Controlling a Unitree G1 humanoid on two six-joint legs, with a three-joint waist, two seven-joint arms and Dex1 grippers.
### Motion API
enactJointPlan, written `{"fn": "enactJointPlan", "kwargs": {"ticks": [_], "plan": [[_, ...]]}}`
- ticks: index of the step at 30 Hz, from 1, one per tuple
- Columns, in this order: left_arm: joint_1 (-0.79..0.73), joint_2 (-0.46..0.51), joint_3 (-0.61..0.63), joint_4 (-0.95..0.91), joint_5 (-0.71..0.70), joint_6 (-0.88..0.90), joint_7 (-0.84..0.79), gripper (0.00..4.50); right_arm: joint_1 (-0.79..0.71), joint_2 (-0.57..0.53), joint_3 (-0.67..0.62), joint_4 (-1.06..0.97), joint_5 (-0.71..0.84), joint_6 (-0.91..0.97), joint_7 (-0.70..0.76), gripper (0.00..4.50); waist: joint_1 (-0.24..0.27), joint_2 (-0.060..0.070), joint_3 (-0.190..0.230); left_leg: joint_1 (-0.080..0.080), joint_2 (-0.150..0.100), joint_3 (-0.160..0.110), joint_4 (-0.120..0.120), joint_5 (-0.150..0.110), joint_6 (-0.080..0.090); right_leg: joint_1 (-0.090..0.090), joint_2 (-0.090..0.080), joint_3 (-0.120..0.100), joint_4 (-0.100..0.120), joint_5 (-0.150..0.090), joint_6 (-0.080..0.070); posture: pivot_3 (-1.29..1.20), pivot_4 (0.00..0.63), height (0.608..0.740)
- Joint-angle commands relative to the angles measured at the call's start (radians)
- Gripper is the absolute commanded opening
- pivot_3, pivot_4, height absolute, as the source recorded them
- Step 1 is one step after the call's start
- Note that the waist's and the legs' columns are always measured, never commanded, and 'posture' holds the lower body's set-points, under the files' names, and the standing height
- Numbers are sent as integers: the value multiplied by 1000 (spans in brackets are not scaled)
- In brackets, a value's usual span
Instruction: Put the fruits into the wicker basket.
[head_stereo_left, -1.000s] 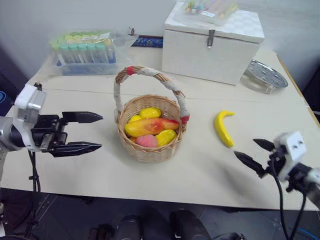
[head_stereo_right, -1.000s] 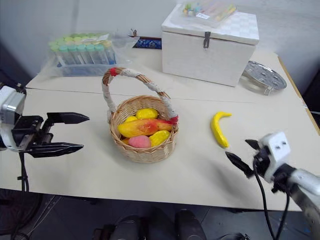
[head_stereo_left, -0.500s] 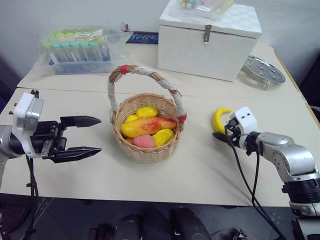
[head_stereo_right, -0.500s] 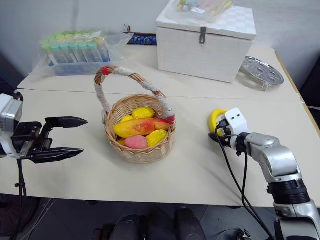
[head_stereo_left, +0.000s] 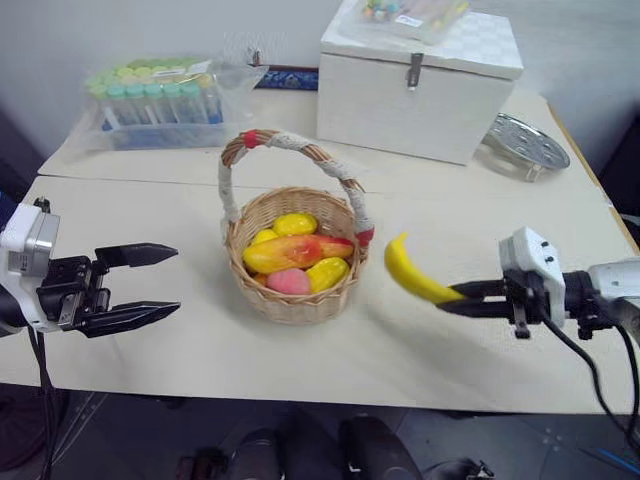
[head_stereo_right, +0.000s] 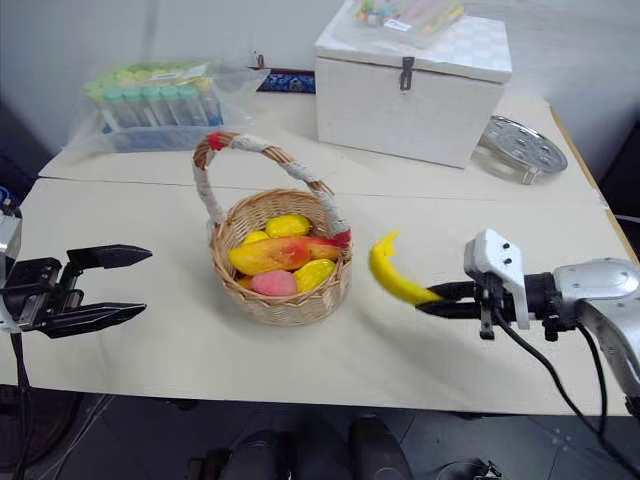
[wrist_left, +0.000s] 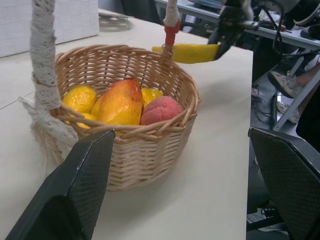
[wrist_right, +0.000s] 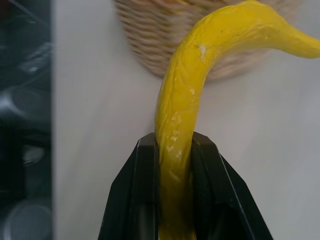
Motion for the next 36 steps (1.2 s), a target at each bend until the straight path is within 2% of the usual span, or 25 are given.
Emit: {"fn": "enactJointPlan", "kwargs": {"ticks": [1, 5, 9, 13, 16, 22, 26, 30, 34, 36], "plan": [[7, 7, 17, -29, -7, -15, -2, 4500, -99, -7, 28, -152, 160, 66, 62, 412, -6, 1, 0, 0, 0, 0, 0, 0, 0, 0, 0, 1, 1, 0, 0, 0, 150, 740], [5, 7, 11, -26, -4, -19, 0, 4500, -216, 56, 118, -188, 168, 80, 34, 412, -7, 0, 0, 0, 0, -2, 0, 0, -1, -1, 0, 0, 2, 0, 0, 0, 150, 740], [-15, 3, -3, -19, -1, -25, 15, 4500, -394, 248, 240, -97, 50, 89, -157, 412, -16, 0, 0, 0, -1, -2, 1, 0, -1, -1, -1, -1, 2, 0, 0, 0, 150, 740], [-24, -1, -15, -18, -3, -24, 25, 4500, -499, 313, 360, -8, -106, 116, -251, 412, -20, 0, 0, -1, -1, -2, 1, 1, -2, -3, -2, -1, 4, 0, 0, 0, 150, 740], [-25, -5, -24, -24, -7, -23, 32, 4500, -560, 384, 376, 40, -129, 163, -323, 412, -22, 0, 0, -2, -1, -2, 1, 1, -1, -4, -3, -2, 3, 0, 0, 0, 150, 740], [-29, -4, -34, -32, -20, -15, 45, 4500, -528, 396, 354, -8, -132, 157, -331, 2486, -21, 0, 0, -3, -2, -3, 1, 1, -1, -4, -3, -3, 3, 0, -1, 0, 150, 740], [-33, 0, -37, -33, -25, -8, 49, 4500, -432, 290, 287, -81, -76, 96, -183, 3718, -15, 0, 0, -4, -2, -4, 1, 0, 0, -4, -4, -5, 3, 0, 0, 0, 150, 740], [-35, 2, -37, -33, -27, -1, 49, 4500, -338, 270, 178, -117, -19, -4, -117, 3718, -19, 0, 0, -4, -3, -4, 1, 0, 0, -2, -4, -5, 2, 0, 0, 0, 150, 740], [-39, 2, -40, -38, -29, 5, 53, 4500, -251, 230, 66, -117, 57, 18, -93, 3718, -20, 0, 0, -3, -2, -4, 1, 0, 0, -2, -4, -5, 2, 0, 0, 0, 150, 740], [-42, 2, -40, -38, -30, 9, 53, 4500, -215, 213, 29, -88, 45, -2, -95, 3718, -18, 0, 0, -3, -2, -4, 1, 0, 0, -2, -4, -5, 2, 0, 0, 0, 150, 740]]}}
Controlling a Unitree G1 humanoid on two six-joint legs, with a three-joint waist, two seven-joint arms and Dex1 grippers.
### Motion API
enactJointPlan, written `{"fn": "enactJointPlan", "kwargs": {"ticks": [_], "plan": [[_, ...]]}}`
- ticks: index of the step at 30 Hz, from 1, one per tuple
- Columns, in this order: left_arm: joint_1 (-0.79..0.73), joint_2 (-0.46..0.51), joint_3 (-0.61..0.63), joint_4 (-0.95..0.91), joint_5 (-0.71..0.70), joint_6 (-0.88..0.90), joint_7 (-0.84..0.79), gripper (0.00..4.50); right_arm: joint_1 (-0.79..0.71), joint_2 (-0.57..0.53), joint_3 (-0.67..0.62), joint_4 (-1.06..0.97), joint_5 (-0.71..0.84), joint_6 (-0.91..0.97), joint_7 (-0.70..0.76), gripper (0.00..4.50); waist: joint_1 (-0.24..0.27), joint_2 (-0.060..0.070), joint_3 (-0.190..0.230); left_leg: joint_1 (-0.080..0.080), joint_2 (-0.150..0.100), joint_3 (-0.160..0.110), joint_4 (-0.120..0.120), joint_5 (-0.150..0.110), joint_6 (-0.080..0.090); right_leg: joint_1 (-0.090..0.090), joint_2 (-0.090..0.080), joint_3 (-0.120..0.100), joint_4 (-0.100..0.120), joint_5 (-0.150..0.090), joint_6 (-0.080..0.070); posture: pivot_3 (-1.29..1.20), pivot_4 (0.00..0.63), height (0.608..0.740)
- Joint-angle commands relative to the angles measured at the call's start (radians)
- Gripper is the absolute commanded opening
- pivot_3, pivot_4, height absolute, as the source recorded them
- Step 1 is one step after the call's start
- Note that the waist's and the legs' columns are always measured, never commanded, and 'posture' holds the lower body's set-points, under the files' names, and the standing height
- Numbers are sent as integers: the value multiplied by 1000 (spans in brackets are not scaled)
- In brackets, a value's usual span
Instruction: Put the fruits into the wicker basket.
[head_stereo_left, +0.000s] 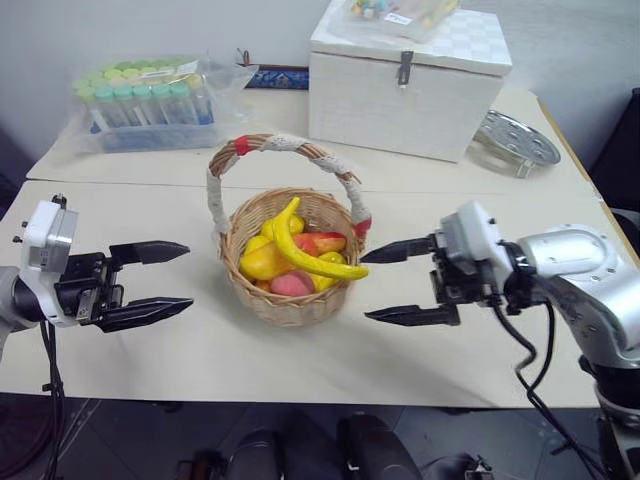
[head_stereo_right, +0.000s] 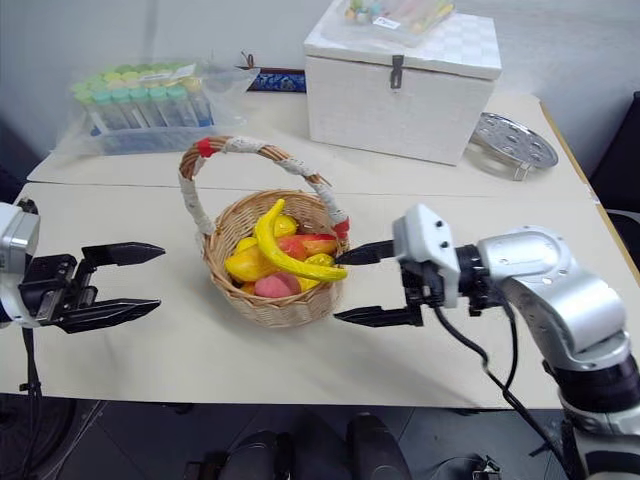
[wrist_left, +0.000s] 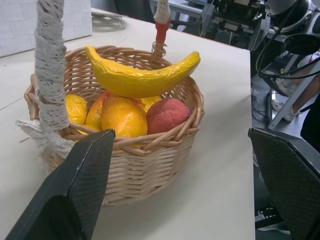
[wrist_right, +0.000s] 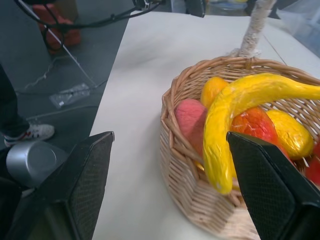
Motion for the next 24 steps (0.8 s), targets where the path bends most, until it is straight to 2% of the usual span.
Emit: {"fn": "enactJointPlan", "kwargs": {"ticks": [1, 4, 8, 12, 22, 23, 24], "plan": [[-11, 5, 17, -15, -23, 7, 2, 4500, 34, -28, -83, 28, -3, -40, -6, 3718, 0, 0, 0, 0, 0, 0, 0, 0, 0, 0, 0, 0, 0, 0, 0, 0, 150, 740], [-24, 4, 7, -10, -23, 11, 4, 4500, -15, -5, -55, 130, -73, -96, -36, 3718, -4, 0, 0, 1, 0, 0, 1, 0, 0, 0, 0, 1, 0, 0, 0, 0, 150, 740], [-61, -8, -22, -9, -29, 19, 9, 4500, -170, 125, 21, 294, -114, -143, -55, 3718, -6, 0, 0, 2, 0, 2, 1, 1, -2, 0, 2, 3, 2, 0, 0, 0, 150, 740], [-71, -18, -55, -30, -33, 27, 6, 4500, -259, 230, 82, 426, -158, -189, -37, 3718, -6, 1, 0, 2, 1, 2, 0, 2, -2, -1, 3, 2, 3, 0, 0, 0, 150, 740], [-68, -23, -41, -55, -50, 40, 27, 4500, -323, 272, 144, 559, -214, -256, 89, 351, -3, 1, 0, 1, 1, 1, 1, 1, -1, -1, 1, 1, 3, 0, 0, 0, 150, 740], [-68, -24, -41, -56, -50, 40, 29, 4500, -326, 274, 142, 567, -217, -261, 92, 153, -3, 1, 0, 1, 1, 1, 1, 1, -1, -1, 1, 1, 3, 0, 0, 0, 150, 740], [-68, -25, -42, -56, -52, 39, 30, 4500, -316, 264, 134, 552, -212, -258, 97, 162, -4, 1, 0, 1, 1, 1, 1, 1, -1, -1, 1, 1, 3, 0, 0, 0, 150, 740]]}}
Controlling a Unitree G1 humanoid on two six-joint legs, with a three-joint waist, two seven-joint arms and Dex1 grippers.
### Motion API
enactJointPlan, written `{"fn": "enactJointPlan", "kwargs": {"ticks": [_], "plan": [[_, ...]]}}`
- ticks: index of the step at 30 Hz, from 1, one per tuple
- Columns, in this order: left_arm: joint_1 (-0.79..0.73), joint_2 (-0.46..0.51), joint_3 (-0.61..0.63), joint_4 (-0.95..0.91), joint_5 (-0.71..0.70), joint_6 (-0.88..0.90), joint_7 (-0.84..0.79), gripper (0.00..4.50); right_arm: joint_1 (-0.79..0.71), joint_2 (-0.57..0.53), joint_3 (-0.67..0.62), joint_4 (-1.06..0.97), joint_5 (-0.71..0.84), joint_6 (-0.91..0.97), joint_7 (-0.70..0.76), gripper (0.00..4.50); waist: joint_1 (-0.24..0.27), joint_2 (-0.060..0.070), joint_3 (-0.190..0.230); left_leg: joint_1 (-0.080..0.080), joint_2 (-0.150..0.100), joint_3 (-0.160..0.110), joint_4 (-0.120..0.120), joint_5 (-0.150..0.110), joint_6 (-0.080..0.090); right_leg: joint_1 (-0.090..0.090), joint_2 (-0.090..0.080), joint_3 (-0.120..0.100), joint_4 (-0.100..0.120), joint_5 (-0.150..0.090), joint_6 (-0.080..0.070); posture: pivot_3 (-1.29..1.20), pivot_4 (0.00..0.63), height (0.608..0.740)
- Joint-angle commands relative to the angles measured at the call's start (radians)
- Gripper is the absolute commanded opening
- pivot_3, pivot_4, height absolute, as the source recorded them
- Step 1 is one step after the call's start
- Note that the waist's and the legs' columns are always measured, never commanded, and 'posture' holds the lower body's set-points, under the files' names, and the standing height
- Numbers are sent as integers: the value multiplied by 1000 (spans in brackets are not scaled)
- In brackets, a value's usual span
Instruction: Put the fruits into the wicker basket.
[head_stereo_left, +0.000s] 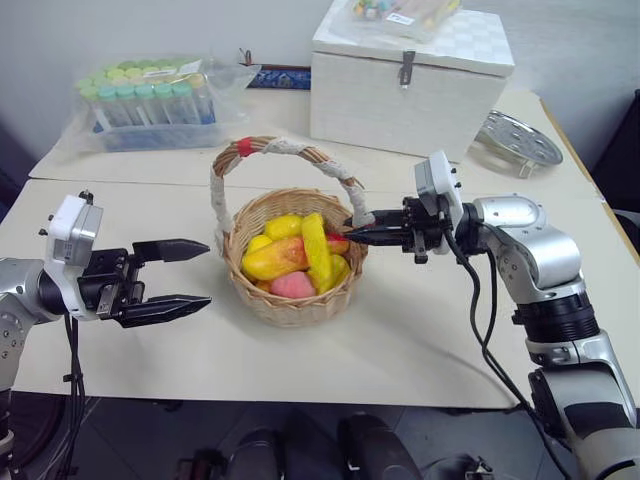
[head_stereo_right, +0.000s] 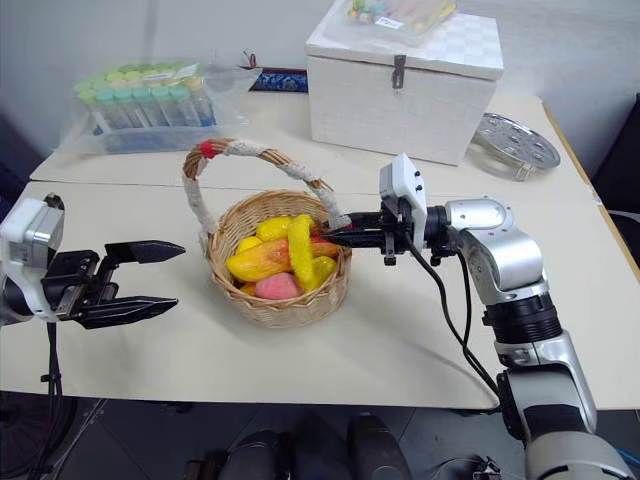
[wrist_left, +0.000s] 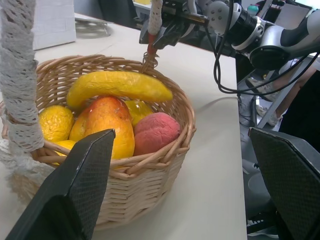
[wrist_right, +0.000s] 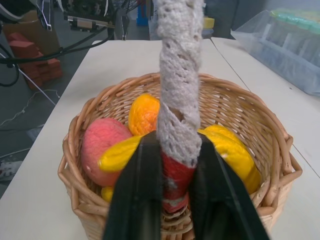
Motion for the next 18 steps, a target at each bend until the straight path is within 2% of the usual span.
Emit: {"fn": "enactJointPlan", "kwargs": {"ticks": [1, 4, 11, 16, 18], "plan": [[-3, 1, 27, -34, -24, -2, 5, 4500, 5, -24, -26, -43, 6, -9, 23, 162, 0, 0, 0, 0, 0, 0, 0, 0, 0, 0, 0, 0, 0, 0, 0, 0, 150, 740], [-15, -4, 17, -30, -29, -4, 7, 4500, 69, -71, -79, -136, 31, 10, 2, 162, 4, 0, 0, 0, 0, 0, 0, 0, 0, 0, 0, 0, 0, 0, 0, 0, 150, 740], [-78, -30, -45, 17, -5, -18, -5, 4500, 268, -172, -375, -386, 131, 142, -238, 162, 27, 0, 0, -1, -1, -1, 0, 0, 1, 1, -2, -1, -1, 0, 0, 0, 150, 740], [-135, -45, -100, 74, 24, -43, -34, 4500, 446, -232, -602, -448, 123, 195, -387, 162, 30, 0, 0, -1, -1, -1, 0, 0, 1, 1, -1, -1, -2, 0, 0, 0, 150, 740], [-167, -51, -122, 98, 32, -50, -47, 4500, 510, -212, -663, -427, 84, 155, -449, 162, 32, 0, 0, -1, -1, -1, 0, 0, 0, 1, 0, -1, -2, 0, 0, 0, 150, 740]]}}
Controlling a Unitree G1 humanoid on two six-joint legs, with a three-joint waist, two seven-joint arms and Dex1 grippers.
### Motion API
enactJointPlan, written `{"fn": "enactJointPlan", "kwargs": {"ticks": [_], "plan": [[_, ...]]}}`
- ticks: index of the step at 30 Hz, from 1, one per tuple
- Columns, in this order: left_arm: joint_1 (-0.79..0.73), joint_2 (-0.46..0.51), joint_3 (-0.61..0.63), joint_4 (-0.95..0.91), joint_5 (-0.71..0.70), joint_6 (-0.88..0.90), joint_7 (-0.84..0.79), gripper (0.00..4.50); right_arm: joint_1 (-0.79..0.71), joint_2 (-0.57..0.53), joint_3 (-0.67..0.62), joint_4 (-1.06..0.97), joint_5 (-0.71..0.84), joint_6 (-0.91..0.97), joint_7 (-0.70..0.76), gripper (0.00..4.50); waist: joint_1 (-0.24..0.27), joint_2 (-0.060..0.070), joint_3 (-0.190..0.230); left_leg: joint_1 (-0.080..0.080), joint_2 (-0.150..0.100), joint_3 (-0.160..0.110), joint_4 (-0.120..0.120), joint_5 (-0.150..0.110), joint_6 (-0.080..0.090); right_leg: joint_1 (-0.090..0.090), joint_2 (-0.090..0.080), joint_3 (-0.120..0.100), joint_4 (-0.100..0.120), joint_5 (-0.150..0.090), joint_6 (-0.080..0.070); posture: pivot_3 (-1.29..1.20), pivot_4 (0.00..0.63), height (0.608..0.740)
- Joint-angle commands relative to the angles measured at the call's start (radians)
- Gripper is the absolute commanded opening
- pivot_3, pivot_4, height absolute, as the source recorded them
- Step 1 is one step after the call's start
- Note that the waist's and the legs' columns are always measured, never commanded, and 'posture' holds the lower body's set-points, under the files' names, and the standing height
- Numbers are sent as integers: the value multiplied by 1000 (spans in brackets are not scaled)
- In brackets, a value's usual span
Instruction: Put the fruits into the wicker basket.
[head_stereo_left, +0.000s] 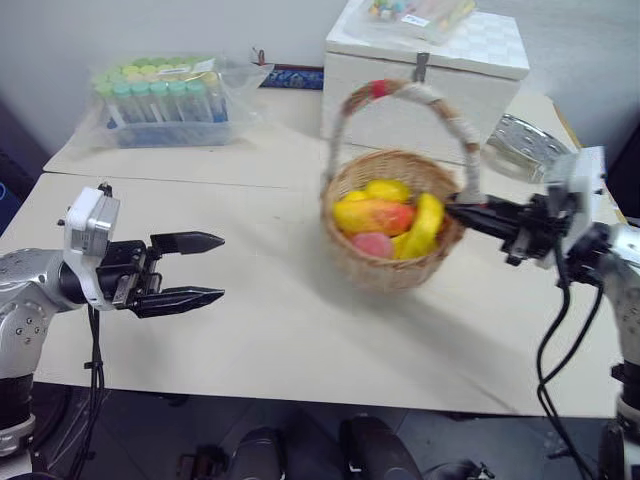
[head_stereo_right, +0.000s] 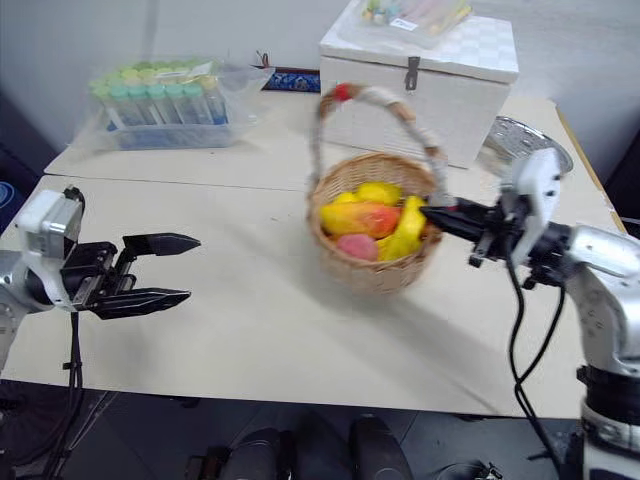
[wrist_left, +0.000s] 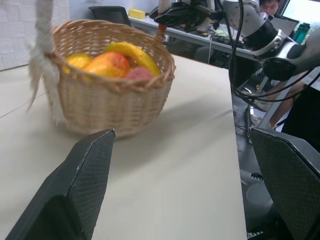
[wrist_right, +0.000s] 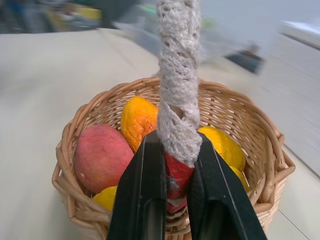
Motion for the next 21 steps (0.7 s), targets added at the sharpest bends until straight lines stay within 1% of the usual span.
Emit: {"fn": "enactJointPlan", "kwargs": {"ticks": [1, 3, 9, 11, 13, 14, 17, 21], "plan": [[-50, -5, -23, 29, 16, -26, -29, 4500, 68, 16, -130, -4, -48, -82, -105, 162, 0, 0, 0, 0, 0, 0, 0, 0, 0, 0, 0, 0, 0, 0, 0, 0, 150, 740], [-67, -9, -38, 44, 27, -34, -41, 4500, 85, 42, -139, 23, -80, -139, -147, 162, -3, 0, 0, 0, 0, 2, 0, 0, 0, 0, 1, 2, 0, 0, 0, 0, 150, 740], [-99, -31, -73, 53, 40, -49, -52, 4500, 98, 130, -138, 122, -92, -210, -234, 162, -12, 0, 0, 4, 2, 5, -1, 1, -2, -2, 7, 10, 2, 0, 0, 0, 150, 740], [-101, -39, -80, 53, 47, -55, -49, 4500, 103, 146, -122, 150, -100, -231, -243, 889, -11, 0, 0, 4, 2, 5, -1, 1, -2, -2, 7, 10, 2, 0, 0, 0, 150, 740], [-104, -44, -81, 57, 56, -65, -44, 4500, 116, 140, -112, 155, -109, -248, -237, 1518, -9, 1, 0, 4, 2, 5, -1, 1, -2, -2, 6, 10, 2, 0, 0, 0, 150, 740], [-103, -44, -82, 58, 68, -73, -40, 4500, 126, 132, -115, 152, -110, -251, -234, 1739, -7, 1, 0, 4, 2, 5, -1, 1, -2, -2, 6, 11, 2, 0, 0, 0, 150, 740], [-75, -21, -96, 55, 119, -95, -38, 4500, 159, 108, -140, 136, -92, -243, -225, 2703, -5, 1, 0, 4, 1, 5, -1, 1, -2, -2, 6, 11, 2, 0, 0, 0, 150, 740], [-38, -18, -91, 72, 171, -163, -57, 4500, 263, 57, -195, 90, -74, -251, -173, 4003, -1, 1, 0, 4, 1, 5, -1, 1, -2, -1, 6, 11, 2, 0, 0, 0, 150, 740]]}}
